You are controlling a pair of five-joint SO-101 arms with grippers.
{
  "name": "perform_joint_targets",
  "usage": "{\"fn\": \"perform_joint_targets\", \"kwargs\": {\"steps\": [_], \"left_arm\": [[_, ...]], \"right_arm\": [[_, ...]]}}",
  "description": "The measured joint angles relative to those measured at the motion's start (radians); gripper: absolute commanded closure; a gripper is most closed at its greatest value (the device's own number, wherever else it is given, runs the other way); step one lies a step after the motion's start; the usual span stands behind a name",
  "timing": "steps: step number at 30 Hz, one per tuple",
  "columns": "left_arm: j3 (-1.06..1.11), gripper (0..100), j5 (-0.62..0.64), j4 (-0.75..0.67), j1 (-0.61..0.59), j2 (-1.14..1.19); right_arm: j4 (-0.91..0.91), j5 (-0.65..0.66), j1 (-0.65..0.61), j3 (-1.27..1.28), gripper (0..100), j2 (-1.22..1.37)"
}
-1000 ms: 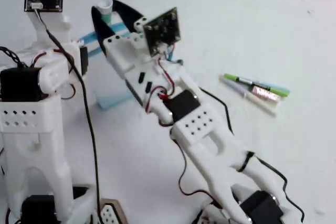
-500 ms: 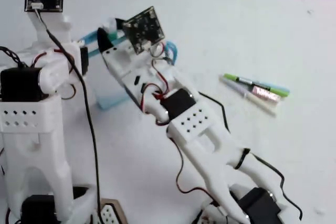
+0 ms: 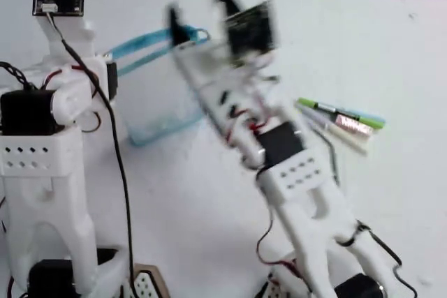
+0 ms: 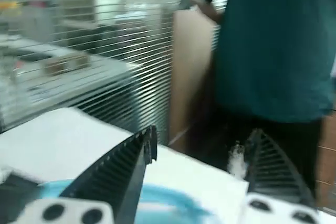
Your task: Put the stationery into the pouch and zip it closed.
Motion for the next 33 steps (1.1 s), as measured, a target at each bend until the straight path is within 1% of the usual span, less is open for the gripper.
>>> {"fn": "perform_joint_targets", "kwargs": {"steps": [4, 7, 9, 14, 18, 22, 25, 28, 33], "left_arm": [[0.0, 98, 0.0, 0.0, 0.0, 0.0], [0.0, 98, 0.0, 0.0, 0.0, 0.0], [0.0, 98, 0.0, 0.0, 0.0, 0.0], [0.0, 98, 0.0, 0.0, 0.0, 0.0], [0.0, 98, 0.0, 0.0, 0.0, 0.0], [0.0, 98, 0.0, 0.0, 0.0, 0.0], [0.0, 98, 0.0, 0.0, 0.0, 0.0], [0.0, 98, 0.0, 0.0, 0.0, 0.0], [0.0, 98, 0.0, 0.0, 0.0, 0.0]], "right_arm": [[0.11, 0.0, 0.195, -0.011, 78.3, -0.015], [0.285, 0.018, 0.298, -0.054, 78.7, -0.014], [0.425, 0.083, 0.338, -0.077, 78.7, 0.008], [0.761, 0.292, 0.404, -0.121, 78.6, 0.129], [0.944, 0.416, 0.451, -0.209, 78.7, 0.265], [1.145, 0.522, 0.463, -0.334, 78.7, 0.43], [1.252, 0.614, 0.491, -0.463, 78.7, 0.574], [1.321, 0.713, 0.523, -0.606, 78.7, 0.723], [1.428, 0.747, 0.572, -0.858, 78.5, 0.967]]}}
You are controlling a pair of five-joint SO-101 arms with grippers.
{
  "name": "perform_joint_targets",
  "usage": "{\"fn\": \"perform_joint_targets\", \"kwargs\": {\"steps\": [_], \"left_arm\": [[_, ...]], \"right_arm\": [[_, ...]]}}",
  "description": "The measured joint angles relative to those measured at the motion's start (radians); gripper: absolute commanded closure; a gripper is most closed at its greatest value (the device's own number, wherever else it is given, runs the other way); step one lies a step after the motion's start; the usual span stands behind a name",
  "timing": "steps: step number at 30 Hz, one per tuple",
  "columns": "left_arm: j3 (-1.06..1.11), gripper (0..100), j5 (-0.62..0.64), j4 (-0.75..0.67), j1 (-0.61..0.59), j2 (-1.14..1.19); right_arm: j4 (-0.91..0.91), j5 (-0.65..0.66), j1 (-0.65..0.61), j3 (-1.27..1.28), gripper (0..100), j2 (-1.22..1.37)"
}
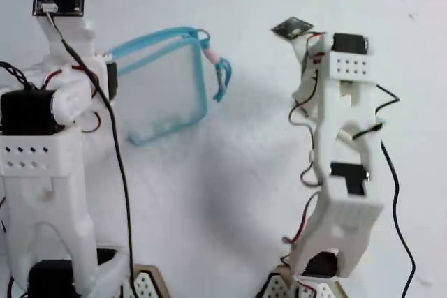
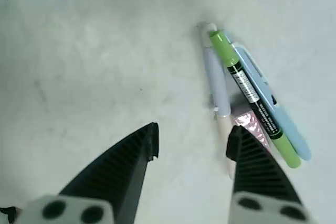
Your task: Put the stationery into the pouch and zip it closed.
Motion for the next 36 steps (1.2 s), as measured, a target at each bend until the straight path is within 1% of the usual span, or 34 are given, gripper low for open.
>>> {"fn": "perform_joint_targets", "kwargs": {"steps": [3, 7, 14, 20, 28, 33, 36], "left_arm": [[0.0, 98, 0.0, 0.0, 0.0, 0.0], [0.0, 98, 0.0, 0.0, 0.0, 0.0], [0.0, 98, 0.0, 0.0, 0.0, 0.0], [0.0, 98, 0.0, 0.0, 0.0, 0.0], [0.003, 98, 0.0, -0.017, 0.0, 0.0], [0.003, 98, 0.0, -0.017, 0.0, 0.0], [0.003, 98, 0.0, -0.017, 0.0, 0.0]], "right_arm": [[0.038, 0.003, 0.023, -0.146, 78.6, 0.137], [0.057, 0.003, 0.006, -0.304, 78.6, 0.281], [0.057, 0.003, -0.037, -0.428, 78.5, 0.473], [0.058, 0.003, -0.02, -0.578, 78.5, 0.552], [0.058, 0.005, -0.028, -0.591, 78.6, 0.598], [0.058, 0.008, -0.002, -0.569, 78.6, 0.632], [0.058, 0.044, 0.018, -0.577, 78.6, 0.649]]}}
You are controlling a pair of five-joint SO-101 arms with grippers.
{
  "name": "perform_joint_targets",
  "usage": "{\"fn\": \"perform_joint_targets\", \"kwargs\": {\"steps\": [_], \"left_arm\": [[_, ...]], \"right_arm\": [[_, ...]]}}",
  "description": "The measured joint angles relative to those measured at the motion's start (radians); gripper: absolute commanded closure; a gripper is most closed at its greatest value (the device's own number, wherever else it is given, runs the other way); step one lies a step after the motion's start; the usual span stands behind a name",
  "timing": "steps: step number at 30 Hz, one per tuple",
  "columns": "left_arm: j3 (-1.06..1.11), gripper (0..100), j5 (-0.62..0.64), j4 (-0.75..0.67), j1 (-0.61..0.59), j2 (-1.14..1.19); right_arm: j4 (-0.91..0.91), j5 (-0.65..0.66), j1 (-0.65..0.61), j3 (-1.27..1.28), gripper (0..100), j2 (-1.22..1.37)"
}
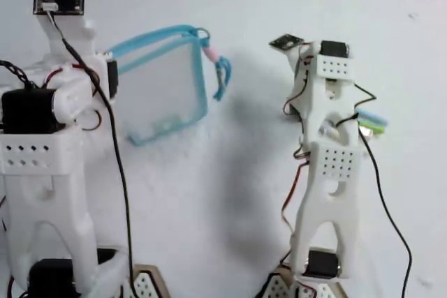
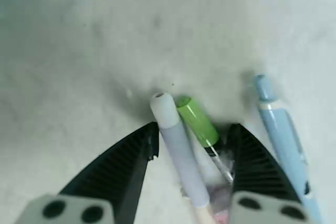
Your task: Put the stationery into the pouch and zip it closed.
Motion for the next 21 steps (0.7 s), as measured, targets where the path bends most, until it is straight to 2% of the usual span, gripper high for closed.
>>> {"fn": "perform_joint_targets", "kwargs": {"steps": [6, 10, 13, 17, 21], "left_arm": [[0.0, 98, 0.0, 0.0, 0.0, 0.0], [0.0, 98, 0.0, 0.0, 0.0, 0.0], [0.0, 98, 0.0, 0.0, 0.0, 0.0], [0.0, 98, 0.0, 0.0, 0.0, 0.0], [0.0, 98, 0.0, 0.0, 0.0, 0.0]], "right_arm": [[0.0, 0.037, 0.015, -0.002, 80.7, 0.008], [0.0, 0.04, 0.017, -0.003, 98.2, 0.012], [0.0, 0.04, 0.028, -0.006, 95.0, 0.014], [0.0, 0.032, 0.029, 0.0, 97.8, 0.006], [0.002, -0.071, 0.029, 0.015, 98.2, -0.038]]}}
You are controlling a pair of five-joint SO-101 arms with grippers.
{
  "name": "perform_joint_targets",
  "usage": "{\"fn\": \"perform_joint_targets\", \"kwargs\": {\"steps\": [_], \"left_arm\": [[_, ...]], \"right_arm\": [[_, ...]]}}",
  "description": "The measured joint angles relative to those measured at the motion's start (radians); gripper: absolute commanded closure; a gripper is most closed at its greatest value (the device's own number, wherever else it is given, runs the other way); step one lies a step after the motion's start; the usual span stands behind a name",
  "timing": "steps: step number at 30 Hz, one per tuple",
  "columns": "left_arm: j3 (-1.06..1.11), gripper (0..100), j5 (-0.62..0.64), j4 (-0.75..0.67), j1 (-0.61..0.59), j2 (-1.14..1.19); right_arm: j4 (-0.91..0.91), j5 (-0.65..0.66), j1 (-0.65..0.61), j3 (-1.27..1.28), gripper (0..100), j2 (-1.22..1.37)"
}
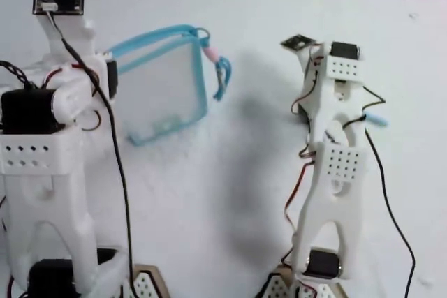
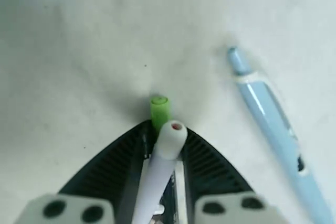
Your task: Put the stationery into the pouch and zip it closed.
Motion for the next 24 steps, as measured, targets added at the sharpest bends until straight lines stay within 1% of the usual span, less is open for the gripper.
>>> {"fn": "perform_joint_targets", "kwargs": {"steps": [7, 17, 24], "left_arm": [[0.0, 98, 0.0, 0.0, 0.0, 0.0], [0.0, 98, 0.0, 0.0, 0.0, 0.0], [0.0, 98, 0.0, 0.0, 0.0, 0.0]], "right_arm": [[0.002, -0.141, -0.021, 0.0, 98.2, -0.133], [0.002, -0.354, -0.12, 0.0, 98.2, -0.353], [0.002, -0.448, -0.19, 0.0, 98.1, -0.476]]}}
